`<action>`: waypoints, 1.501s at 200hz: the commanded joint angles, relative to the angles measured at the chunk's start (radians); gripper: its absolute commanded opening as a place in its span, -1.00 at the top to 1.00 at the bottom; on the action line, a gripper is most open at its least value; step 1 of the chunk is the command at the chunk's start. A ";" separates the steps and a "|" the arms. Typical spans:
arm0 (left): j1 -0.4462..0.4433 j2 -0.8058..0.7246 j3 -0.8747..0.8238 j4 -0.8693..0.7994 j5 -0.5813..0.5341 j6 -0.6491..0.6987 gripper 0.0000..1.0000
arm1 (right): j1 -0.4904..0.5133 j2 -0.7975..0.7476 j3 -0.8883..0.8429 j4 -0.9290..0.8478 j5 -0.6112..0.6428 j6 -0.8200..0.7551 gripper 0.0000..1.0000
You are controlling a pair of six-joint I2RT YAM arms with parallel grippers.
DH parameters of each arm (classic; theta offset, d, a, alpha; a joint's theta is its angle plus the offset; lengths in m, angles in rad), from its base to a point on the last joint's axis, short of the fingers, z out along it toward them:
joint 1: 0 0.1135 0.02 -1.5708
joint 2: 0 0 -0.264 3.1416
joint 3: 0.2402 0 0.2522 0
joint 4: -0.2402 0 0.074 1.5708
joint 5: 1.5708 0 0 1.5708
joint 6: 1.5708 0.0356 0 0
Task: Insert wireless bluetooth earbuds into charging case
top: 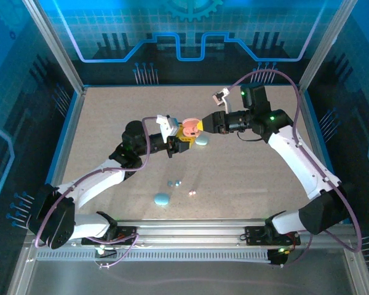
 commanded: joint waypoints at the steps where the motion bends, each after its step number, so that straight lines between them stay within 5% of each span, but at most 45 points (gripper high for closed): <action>1: -0.006 -0.026 0.007 0.018 0.019 0.019 0.36 | 0.007 -0.007 0.021 -0.023 -0.004 -0.005 0.39; 190: -0.013 -0.033 0.003 0.013 -0.004 0.030 0.36 | 0.022 0.007 0.042 -0.016 -0.003 -0.026 0.35; 231: -0.013 -0.057 -0.013 0.009 -0.089 0.042 0.37 | -0.043 -0.126 -0.035 0.016 0.089 -0.017 0.30; 272: -0.008 -0.096 -0.056 0.055 -0.213 0.044 0.36 | -0.082 -0.223 -0.192 -0.032 0.323 -0.006 0.27; 300: -0.001 -0.134 -0.068 0.057 -0.282 0.057 0.37 | -0.071 -0.162 -0.277 -0.078 0.310 0.006 0.27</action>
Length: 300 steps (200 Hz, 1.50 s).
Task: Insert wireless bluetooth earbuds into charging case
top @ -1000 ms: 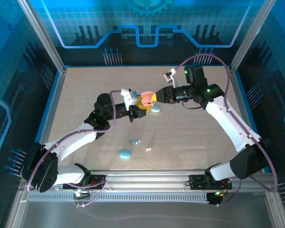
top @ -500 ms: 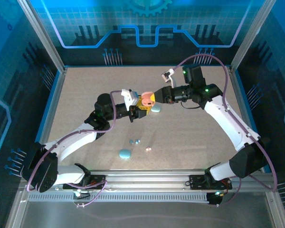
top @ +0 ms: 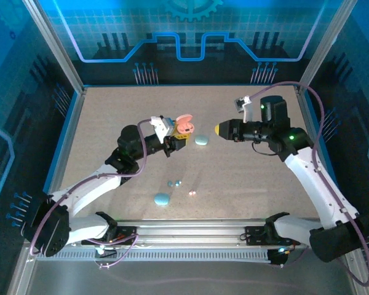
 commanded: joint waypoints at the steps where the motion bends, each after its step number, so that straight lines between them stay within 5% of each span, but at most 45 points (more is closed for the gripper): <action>1: 0.006 -0.051 -0.014 0.047 -0.097 0.031 0.37 | 0.004 0.073 -0.075 -0.075 0.049 0.009 0.27; 29: 0.011 -0.101 -0.018 0.027 -0.154 0.055 0.37 | 0.098 0.214 -0.102 -0.103 0.004 -0.049 0.27; 83: 0.014 -0.185 -0.021 -0.023 -0.236 0.082 0.37 | 0.321 0.488 -0.068 -0.134 0.179 -0.173 0.25; 133: 0.018 -0.241 -0.029 -0.060 -0.323 0.122 0.37 | 0.428 0.628 -0.028 -0.139 0.211 -0.232 0.17; 208: 0.019 -0.250 -0.033 -0.061 -0.313 0.120 0.38 | 0.497 0.755 0.043 -0.179 0.226 -0.283 0.13; 300: 0.019 -0.238 -0.037 -0.058 -0.298 0.103 0.38 | 0.506 0.733 0.001 -0.204 0.163 -0.306 0.29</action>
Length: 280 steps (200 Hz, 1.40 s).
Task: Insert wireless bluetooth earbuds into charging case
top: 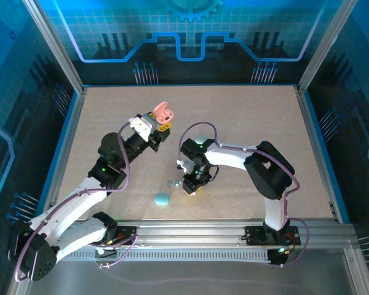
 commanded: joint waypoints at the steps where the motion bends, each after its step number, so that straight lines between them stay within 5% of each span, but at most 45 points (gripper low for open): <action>1: 0.006 -0.005 -0.012 0.018 0.005 -0.003 0.37 | 0.018 -0.018 -0.018 -0.031 -0.032 -0.016 0.29; 90: 0.007 0.010 -0.008 0.027 0.009 -0.013 0.37 | 0.024 0.022 0.010 -0.012 0.080 0.068 0.50; 140: 0.006 0.023 -0.004 0.032 0.013 -0.019 0.37 | -0.043 -0.082 -0.049 0.014 0.149 0.120 0.57; 202: 0.007 0.039 -0.002 0.045 0.022 -0.030 0.37 | -0.192 -0.181 -0.168 0.058 0.301 0.226 0.54; 280: 0.006 0.045 -0.003 0.047 0.023 -0.031 0.37 | -0.148 -0.177 -0.188 0.092 0.231 0.208 0.37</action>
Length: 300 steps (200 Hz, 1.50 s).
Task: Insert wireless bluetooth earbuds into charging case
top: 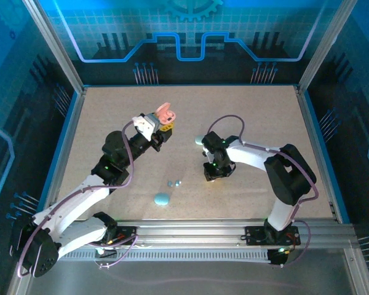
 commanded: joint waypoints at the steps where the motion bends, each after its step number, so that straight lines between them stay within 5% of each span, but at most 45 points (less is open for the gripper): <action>1: 0.006 0.002 -0.003 0.045 0.019 -0.007 0.37 | 0.027 -0.007 -0.017 0.015 -0.040 0.000 0.37; 126: 0.006 0.015 0.000 0.052 0.025 -0.013 0.37 | 0.072 -0.033 -0.008 -0.001 -0.187 -0.015 0.33; 300: 0.005 0.005 -0.010 0.049 0.018 -0.012 0.37 | 0.131 0.097 0.171 -0.153 -0.006 -0.060 0.33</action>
